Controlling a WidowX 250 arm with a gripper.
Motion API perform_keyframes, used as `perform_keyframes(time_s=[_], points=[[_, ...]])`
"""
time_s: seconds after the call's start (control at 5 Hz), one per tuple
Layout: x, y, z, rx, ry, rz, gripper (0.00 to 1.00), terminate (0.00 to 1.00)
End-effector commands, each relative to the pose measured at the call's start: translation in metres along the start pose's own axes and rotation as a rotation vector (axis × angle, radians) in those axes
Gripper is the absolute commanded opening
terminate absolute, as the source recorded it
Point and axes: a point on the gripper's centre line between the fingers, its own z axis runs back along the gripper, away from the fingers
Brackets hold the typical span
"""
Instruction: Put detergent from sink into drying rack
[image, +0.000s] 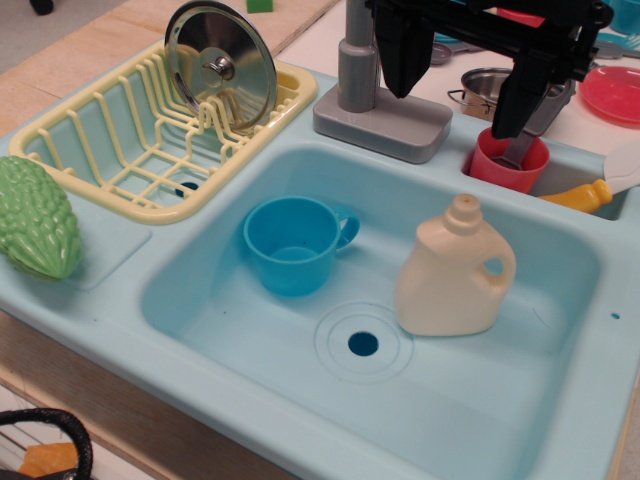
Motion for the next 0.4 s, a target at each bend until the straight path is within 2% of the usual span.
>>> perform_keyframes(time_s=[0.0, 0.2], points=[[0.0000, 0.0000, 0.0000, 0.000, 0.000, 0.000, 1.00, 0.00], [-0.0034, -0.0052, 0.0027, -0.083, -0.077, -0.234, 1.00, 0.00]])
